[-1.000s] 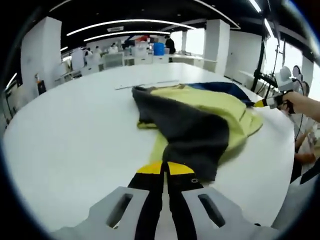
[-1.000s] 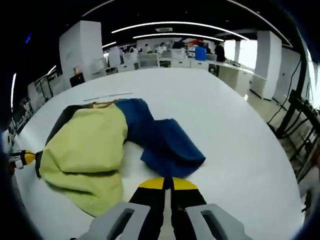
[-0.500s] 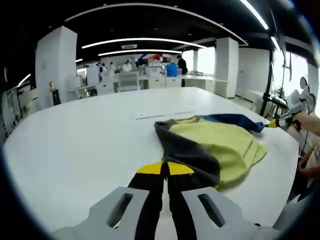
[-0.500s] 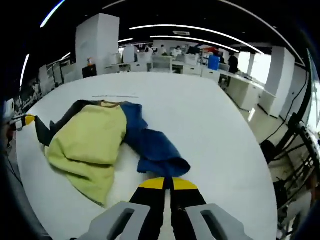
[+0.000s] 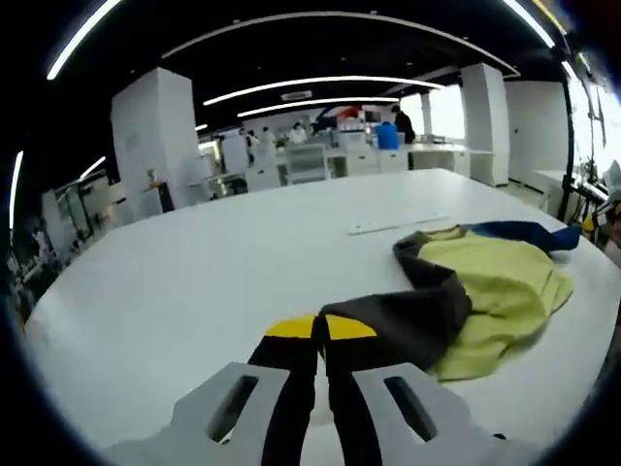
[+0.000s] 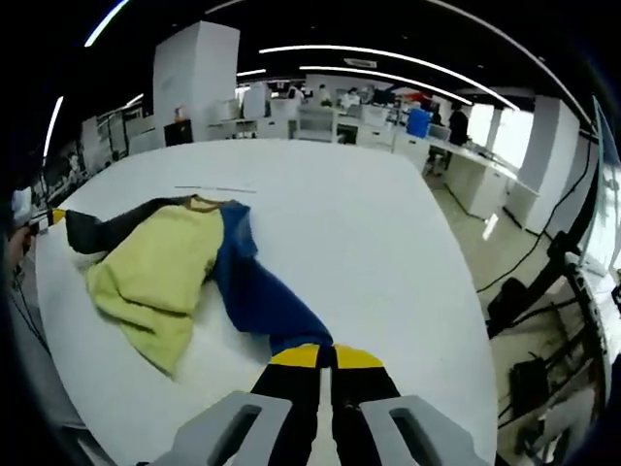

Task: Fold the garment on the visible template until the final outline fits inside the template.

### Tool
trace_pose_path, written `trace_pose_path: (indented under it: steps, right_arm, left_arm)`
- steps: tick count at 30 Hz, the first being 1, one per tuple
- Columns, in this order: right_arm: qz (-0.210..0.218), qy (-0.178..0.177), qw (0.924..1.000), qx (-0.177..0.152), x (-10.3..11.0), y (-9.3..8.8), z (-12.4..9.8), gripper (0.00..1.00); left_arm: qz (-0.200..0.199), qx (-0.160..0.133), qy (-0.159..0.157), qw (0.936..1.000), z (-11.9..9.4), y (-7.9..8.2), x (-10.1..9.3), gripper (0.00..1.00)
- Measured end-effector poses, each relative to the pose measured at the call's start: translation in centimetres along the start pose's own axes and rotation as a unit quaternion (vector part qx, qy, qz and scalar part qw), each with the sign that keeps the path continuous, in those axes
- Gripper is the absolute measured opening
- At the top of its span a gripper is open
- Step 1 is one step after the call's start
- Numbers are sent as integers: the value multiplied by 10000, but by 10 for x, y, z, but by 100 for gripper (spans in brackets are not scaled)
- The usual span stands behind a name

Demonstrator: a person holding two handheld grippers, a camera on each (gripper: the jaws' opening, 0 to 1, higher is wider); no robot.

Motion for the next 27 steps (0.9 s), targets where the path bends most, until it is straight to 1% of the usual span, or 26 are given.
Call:
trace_pose_path:
  steps: [2,3,4,5,7,10,12,13,14,17,21,27]
  right_arm:
    - [-2,-6,10000,74,-5,-1,2,0]
    - [-61,-26,9999,139,-7,-2,4,0]
    - [-134,-52,9996,222,-10,-3,5,0]
    - [-119,-62,9996,236,-11,-3,6,0]
    - [-150,-39,9994,297,-15,-4,9,0]
    - [-25,-44,9991,416,-23,-5,12,0]
    - [22,-68,9989,455,-27,-4,14,0]
    - [23,-80,9988,491,-30,-3,14,0]
    - [36,-90,9987,500,-32,-2,14,0]
    - [102,-154,9981,584,-42,0,15,0]
    - [146,-258,9972,692,-53,0,18,0]
    - [87,-471,9945,930,-71,-1,20,0]
  left_arm:
    - [-200,95,137,9997,3,-5,10,0]
    - [-234,102,175,9995,4,-7,13,0]
    - [-293,169,266,9991,6,-10,18,0]
    - [-300,191,279,9990,6,-11,20,0]
    - [-278,314,406,9983,10,-15,28,0]
    - [-338,434,507,9972,17,-21,38,0]
    - [-150,631,660,9957,20,-27,46,0]
    - [-132,729,690,9949,23,-30,49,0]
    - [-95,750,679,9948,25,-32,50,0]
    - [341,1046,751,9911,26,-37,54,0]
    - [471,1228,751,9885,32,-45,58,0]
    - [603,1361,746,9860,35,-49,65,0]
Point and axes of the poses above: the point that each gripper's makers call its tool centre point, and the gripper's own axes: z roughly forward along the fingers, x roughly to its left, y roughly out of its top, the point moved 10 cm from there along -z, roughly backward along the fingers, and after that the axes turned 5 degrees about z, right-handed, at the moved point
